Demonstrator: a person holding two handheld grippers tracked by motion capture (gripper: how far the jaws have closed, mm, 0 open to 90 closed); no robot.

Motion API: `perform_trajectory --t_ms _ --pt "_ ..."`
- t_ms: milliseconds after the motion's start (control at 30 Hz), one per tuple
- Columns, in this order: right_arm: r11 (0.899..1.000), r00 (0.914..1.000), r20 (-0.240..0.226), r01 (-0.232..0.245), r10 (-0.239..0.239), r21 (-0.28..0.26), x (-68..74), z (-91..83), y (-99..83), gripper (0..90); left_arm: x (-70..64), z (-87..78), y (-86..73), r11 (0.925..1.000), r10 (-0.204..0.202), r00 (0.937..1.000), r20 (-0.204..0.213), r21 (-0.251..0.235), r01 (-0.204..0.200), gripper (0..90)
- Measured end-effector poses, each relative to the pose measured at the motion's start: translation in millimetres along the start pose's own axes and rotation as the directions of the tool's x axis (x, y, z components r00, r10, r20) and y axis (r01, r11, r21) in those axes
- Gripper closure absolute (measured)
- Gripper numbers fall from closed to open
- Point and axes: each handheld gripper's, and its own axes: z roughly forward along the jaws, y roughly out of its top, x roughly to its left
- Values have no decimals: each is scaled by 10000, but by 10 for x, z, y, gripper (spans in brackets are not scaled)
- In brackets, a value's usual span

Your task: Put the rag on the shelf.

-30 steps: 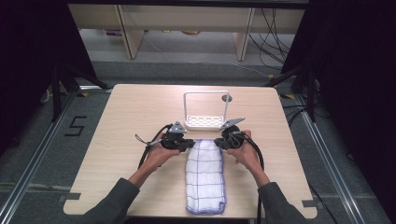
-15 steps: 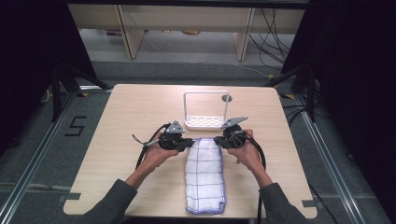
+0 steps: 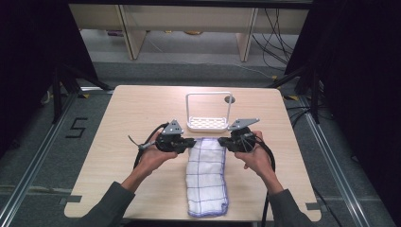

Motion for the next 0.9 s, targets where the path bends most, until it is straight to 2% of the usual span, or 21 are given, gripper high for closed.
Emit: perform_trajectory --t_ms 100,233,267,300,367,433,467,500,533,600,667,700,767,867,900 --pt "10000 9999 -128 -9 8 -99 40 -69 21 856 -34 -56 44 9998 85 9999 55 -161 -84 837" --pt "9990 9999 -37 162 -163 -417 76 -171 50 857 -96 -151 113 9993 222 9997 48 -305 -221 837" --pt "9993 9999 -53 105 -106 -351 93 -204 59 857 -107 -167 129 9987 287 9995 124 -422 -282 837" --pt "9985 9996 -37 281 -283 -467 97 -225 70 857 -118 -191 150 9984 354 9992 163 -441 -347 836" --pt "9986 10000 22 87 -86 -513 139 -291 90 857 -141 -239 192 9976 458 9988 186 -525 -447 837" --pt "9964 9990 -12 436 -438 -732 132 -348 128 857 -159 -288 249 9972 170 9992 370 -738 -143 837" --pt "9963 9995 68 305 -300 -809 151 -391 145 857 -165 -310 289 9959 38 9985 537 -906 11 837" --pt "9949 9991 95 428 -421 -912 150 -433 172 857 -175 -336 341 9959 185 9984 526 -892 -137 837" --pt "9943 9996 146 256 -242 -1034 171 -472 199 858 -198 -369 393 9959 284 9987 421 -871 -246 837" --pt "9911 9986 151 528 -513 -1219 161 -554 275 859 -226 -435 488 9951 334 9983 481 -951 -287 837" --pt "9869 9970 404 710 -658 -1446 188 -652 354 859 -247 -519 580 9947 462 9982 387 -940 -424 837" --pt "9862 9965 405 783 -731 -1458 202 -701 394 859 -245 -549 618 9933 445 9981 435 -1090 -395 837" --pt "9817 9949 452 968 -906 -1640 207 -773 479 860 -241 -615 694 9928 506 9984 256 -1100 -475 838" --pt "9800 9951 523 915 -835 -1766 227 -873 595 860 -193 -683 797 9917 459 9987 200 -1212 -431 838" --pt "9758 9924 573 1179 -1091 -1839 206 -893 637 860 -177 -701 830 9915 438 9990 86 -1230 -424 838"
